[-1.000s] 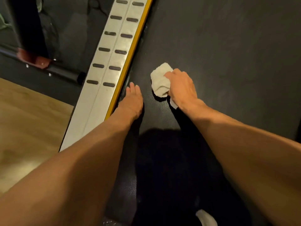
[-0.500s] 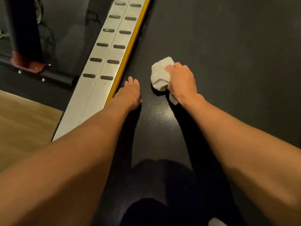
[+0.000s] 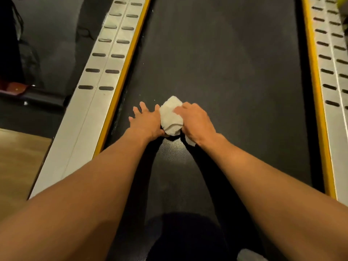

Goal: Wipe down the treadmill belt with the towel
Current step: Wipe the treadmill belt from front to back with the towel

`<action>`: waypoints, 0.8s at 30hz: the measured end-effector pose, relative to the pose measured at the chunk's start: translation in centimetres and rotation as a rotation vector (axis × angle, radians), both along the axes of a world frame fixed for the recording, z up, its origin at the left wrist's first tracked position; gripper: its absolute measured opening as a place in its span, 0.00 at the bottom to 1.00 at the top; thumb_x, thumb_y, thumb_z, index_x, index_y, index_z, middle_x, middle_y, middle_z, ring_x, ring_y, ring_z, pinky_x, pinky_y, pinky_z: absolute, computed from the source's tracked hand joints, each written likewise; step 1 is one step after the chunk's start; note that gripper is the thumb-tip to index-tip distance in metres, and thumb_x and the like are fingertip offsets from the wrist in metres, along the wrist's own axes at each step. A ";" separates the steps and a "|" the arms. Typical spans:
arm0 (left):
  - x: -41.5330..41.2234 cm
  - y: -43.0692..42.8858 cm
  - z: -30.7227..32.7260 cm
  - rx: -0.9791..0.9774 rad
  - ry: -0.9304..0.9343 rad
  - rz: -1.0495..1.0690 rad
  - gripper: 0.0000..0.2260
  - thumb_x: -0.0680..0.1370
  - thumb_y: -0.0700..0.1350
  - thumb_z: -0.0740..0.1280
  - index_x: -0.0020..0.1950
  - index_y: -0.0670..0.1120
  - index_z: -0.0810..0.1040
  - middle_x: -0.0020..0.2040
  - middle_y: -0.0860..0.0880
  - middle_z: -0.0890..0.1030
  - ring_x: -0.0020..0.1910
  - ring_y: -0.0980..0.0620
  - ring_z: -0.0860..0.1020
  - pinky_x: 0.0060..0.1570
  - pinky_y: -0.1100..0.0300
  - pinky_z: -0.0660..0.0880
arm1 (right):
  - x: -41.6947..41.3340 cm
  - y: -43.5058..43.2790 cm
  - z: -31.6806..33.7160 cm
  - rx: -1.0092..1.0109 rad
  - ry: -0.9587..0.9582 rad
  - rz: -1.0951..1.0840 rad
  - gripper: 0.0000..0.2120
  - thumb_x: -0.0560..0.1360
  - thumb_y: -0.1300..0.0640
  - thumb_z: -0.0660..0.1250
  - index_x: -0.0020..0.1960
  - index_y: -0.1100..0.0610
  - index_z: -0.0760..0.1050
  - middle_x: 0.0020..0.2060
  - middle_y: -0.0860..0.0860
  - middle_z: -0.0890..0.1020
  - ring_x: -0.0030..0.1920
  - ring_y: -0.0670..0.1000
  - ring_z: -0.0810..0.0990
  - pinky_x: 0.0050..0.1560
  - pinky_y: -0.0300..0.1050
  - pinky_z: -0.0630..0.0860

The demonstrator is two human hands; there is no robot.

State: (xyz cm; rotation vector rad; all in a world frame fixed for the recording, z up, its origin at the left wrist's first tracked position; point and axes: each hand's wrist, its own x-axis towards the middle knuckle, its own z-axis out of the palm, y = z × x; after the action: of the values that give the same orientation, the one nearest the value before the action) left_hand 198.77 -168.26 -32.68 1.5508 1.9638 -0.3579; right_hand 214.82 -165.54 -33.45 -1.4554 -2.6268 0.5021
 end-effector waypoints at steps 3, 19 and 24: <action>0.1 -0.2 0.5 -0.029 -0.023 0.003 0.50 0.69 0.60 0.74 0.80 0.50 0.45 0.78 0.34 0.41 0.76 0.30 0.43 0.72 0.34 0.51 | 0.6 -0.3 0.4 -0.032 0.029 -0.072 0.17 0.73 0.64 0.65 0.59 0.52 0.76 0.49 0.52 0.77 0.50 0.56 0.73 0.47 0.52 0.75; 0.0 2.8 -1.2 -0.030 0.066 -0.046 0.54 0.63 0.62 0.77 0.79 0.48 0.49 0.77 0.31 0.49 0.74 0.27 0.50 0.71 0.34 0.58 | 2.8 7.2 -1.4 0.175 -0.048 -0.182 0.14 0.70 0.63 0.64 0.55 0.54 0.75 0.47 0.54 0.76 0.48 0.60 0.75 0.40 0.48 0.69; -0.1 2.7 -1.7 0.025 0.095 -0.039 0.52 0.61 0.65 0.77 0.77 0.48 0.55 0.75 0.32 0.56 0.74 0.29 0.53 0.69 0.33 0.59 | 1.1 4.6 -1.5 0.155 -0.024 -0.150 0.17 0.71 0.63 0.63 0.59 0.55 0.74 0.51 0.56 0.76 0.51 0.61 0.74 0.44 0.52 0.72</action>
State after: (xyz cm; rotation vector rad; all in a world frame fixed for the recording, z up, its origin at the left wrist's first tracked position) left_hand 198.69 -165.61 -34.36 1.6170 2.0197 -0.4317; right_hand 215.90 -160.96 -35.00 -1.5996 -2.4849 0.2613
